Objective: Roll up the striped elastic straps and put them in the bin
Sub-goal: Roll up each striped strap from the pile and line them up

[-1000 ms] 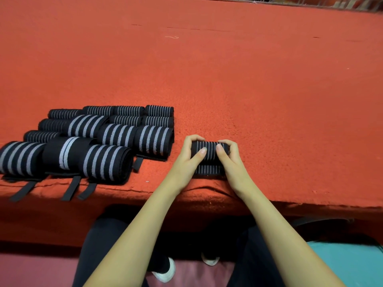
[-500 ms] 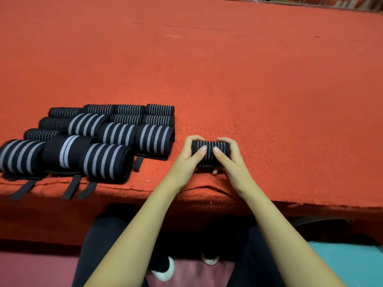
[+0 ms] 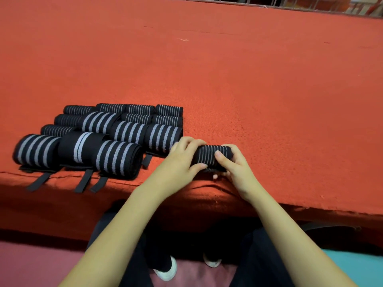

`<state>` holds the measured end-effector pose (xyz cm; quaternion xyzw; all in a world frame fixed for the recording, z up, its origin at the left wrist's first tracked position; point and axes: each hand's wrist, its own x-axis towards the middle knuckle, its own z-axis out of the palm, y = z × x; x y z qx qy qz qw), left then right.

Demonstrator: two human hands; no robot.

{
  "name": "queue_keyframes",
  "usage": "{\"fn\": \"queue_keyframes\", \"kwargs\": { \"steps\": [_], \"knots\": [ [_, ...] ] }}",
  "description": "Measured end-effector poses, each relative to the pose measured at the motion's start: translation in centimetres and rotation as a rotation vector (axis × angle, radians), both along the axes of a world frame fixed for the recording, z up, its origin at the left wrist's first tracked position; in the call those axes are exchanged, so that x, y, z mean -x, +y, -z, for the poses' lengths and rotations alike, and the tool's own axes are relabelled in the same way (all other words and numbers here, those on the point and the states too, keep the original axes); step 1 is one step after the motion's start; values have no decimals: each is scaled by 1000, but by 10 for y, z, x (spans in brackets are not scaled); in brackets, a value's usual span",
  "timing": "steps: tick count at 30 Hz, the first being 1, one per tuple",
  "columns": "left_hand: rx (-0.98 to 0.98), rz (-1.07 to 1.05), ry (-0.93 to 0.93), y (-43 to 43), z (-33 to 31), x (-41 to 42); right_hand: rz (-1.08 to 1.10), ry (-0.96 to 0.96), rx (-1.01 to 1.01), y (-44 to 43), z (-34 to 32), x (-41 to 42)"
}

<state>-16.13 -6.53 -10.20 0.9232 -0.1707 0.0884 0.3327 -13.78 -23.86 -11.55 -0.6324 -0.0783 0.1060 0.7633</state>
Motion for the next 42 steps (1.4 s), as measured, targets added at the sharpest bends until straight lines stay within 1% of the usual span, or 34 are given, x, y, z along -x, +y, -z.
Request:
{"fn": "queue_keyframes", "kwargs": {
  "steps": [2,5,6,8,10,13,14,15,19,28,35,42],
  "knots": [
    [-170,-9,-91,20,-12,8,-53,11,9,14,0,6],
    [-380,-25,-140,48,-24,18,-122,19,19,37,0,13],
    [-427,-35,-154,56,-25,21,-141,-3,58,44,0,14],
    [-500,-45,-162,72,-27,28,-186,-88,211,54,1,14],
    [-559,-47,-145,84,-25,31,-234,-185,417,59,0,13],
    [-605,-46,-150,96,-18,32,-220,-475,817,61,0,12],
    [-608,-49,-156,98,-16,32,-214,-542,883,60,-2,12],
    [-608,-52,-166,99,-14,32,-218,-569,907,60,-6,13],
    [-633,-67,-214,101,-12,28,-235,-613,946,57,-9,14],
    [-613,-100,-212,101,-13,21,-142,-666,874,61,1,8],
    [-629,-140,-143,99,-19,14,-93,-599,805,63,9,3],
    [-640,-161,-164,99,-15,17,-105,-589,780,60,14,6]
  ]
}}
